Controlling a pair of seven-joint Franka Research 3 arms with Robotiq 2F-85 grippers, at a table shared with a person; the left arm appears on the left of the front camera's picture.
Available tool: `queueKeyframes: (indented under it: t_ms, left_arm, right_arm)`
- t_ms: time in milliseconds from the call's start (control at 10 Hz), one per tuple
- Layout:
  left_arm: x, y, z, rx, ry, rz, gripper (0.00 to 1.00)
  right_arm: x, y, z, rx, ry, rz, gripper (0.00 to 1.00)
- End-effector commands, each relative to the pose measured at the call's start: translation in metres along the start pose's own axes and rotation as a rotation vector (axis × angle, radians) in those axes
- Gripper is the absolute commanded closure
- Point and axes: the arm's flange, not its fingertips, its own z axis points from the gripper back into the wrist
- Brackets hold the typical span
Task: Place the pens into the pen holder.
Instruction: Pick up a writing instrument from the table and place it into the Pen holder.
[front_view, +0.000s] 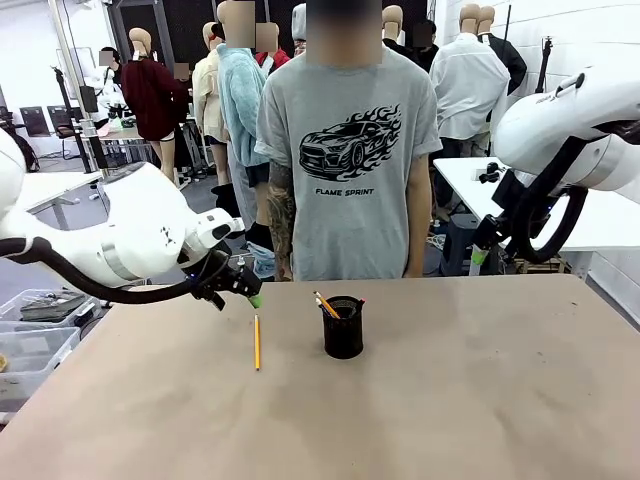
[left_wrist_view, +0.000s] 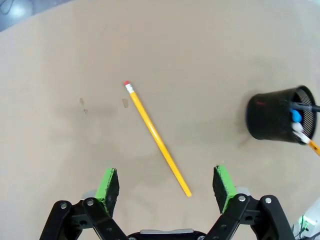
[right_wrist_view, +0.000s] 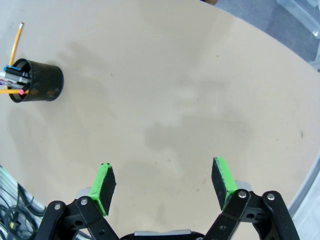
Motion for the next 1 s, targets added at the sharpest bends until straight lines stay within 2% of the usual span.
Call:
queueKeyframes:
  t_ms: [0, 300, 700, 900]
  left_arm:
    - [0.013, -0.01, -0.014, 0.055, 0.039, 0.029, 0.02]
    - [0.011, -0.013, -0.039, 0.149, 0.096, 0.04, 0.02]
    - [0.01, -0.014, -0.076, 0.19, 0.12, 0.034, 0.02]
    - [0.012, -0.015, -0.09, 0.189, 0.17, 0.021, 0.02]
  right_arm:
    - [-0.001, -0.001, -0.001, -0.006, -0.004, 0.013, 0.04]
    - [-0.001, -0.001, -0.001, -0.006, -0.004, 0.013, 0.04]
    - [-0.001, -0.001, -0.001, -0.006, -0.004, 0.013, 0.04]
    - [-0.001, -0.001, -0.001, -0.006, -0.004, 0.013, 0.04]
